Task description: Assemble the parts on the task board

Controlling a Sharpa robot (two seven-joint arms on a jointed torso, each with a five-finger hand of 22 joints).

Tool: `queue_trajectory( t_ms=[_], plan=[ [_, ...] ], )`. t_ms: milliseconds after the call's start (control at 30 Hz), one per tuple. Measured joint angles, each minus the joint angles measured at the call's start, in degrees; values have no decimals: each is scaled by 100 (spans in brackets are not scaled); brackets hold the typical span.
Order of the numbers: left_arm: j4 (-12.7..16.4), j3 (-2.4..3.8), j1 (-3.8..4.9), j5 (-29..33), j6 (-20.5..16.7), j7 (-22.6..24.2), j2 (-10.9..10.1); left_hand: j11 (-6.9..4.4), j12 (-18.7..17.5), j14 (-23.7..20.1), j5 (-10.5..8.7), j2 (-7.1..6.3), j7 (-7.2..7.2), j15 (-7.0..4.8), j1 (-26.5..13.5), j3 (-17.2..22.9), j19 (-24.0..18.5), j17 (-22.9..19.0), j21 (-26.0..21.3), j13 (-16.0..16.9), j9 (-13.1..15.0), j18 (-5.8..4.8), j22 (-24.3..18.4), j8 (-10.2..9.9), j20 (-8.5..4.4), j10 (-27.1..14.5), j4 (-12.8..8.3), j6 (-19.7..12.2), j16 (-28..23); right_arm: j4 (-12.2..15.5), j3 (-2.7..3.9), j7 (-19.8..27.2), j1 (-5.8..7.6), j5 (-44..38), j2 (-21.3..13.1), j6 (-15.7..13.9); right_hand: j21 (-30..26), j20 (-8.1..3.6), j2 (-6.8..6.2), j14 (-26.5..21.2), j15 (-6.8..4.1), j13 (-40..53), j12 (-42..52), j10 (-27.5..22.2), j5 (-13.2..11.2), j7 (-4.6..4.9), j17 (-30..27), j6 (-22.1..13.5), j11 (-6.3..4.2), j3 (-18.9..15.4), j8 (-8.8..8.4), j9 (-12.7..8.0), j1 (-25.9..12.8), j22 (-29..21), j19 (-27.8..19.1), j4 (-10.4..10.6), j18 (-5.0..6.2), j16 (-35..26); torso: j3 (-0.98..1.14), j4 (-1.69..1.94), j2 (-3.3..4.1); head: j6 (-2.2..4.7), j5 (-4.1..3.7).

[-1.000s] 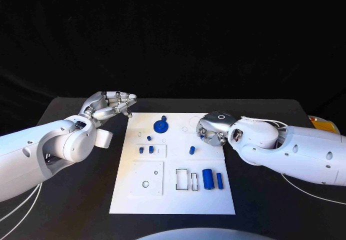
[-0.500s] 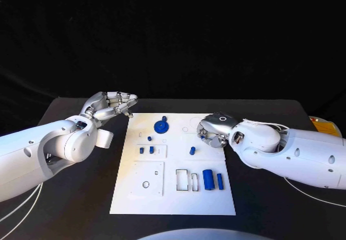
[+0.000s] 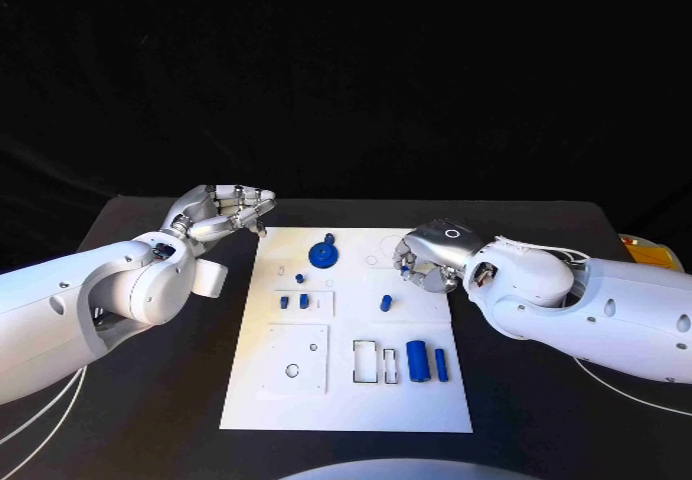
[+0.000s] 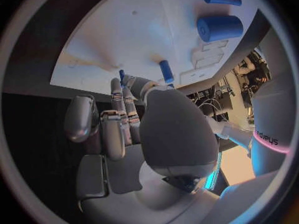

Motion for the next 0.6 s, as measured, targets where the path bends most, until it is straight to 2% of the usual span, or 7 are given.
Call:
queue_trajectory(
  t_ms=[300, 600],
  plan=[
    [-2, 0, 0, 0, 0, -2, 4, 0, 0, 0, 0, 0, 0, 0, 0, 16, 0, 0, 0, 0, 0, 0, 0, 0, 0, 0, 16, 0, 0, 283, 13, 30, 12, 121, -126, -246, 21, 0, -1, 0, 0, -3, 0, 5, -11, -1, 0, -2, 5, 9, -1, 1, 0, 2, 0, -9, 0, 0, -3, 1, 0, 10, 48],
    [0, 0, -1, 1, 0, -2, 24, 0, 0, 0, 0, 0, 0, 0, 0, 16, 0, 0, 0, 1, 0, 1, 1, 0, 0, 1, 16, 0, 0, 565, 17, 126, -21, 253, -66, -522, 21, 0, -2, 12, -12, -1, -1, 10, -23, -11, 0, -12, 10, 8, -8, 9, 0, 15, 0, -8, 0, 0, -7, 6, 1, 15, 175]
  ],
)
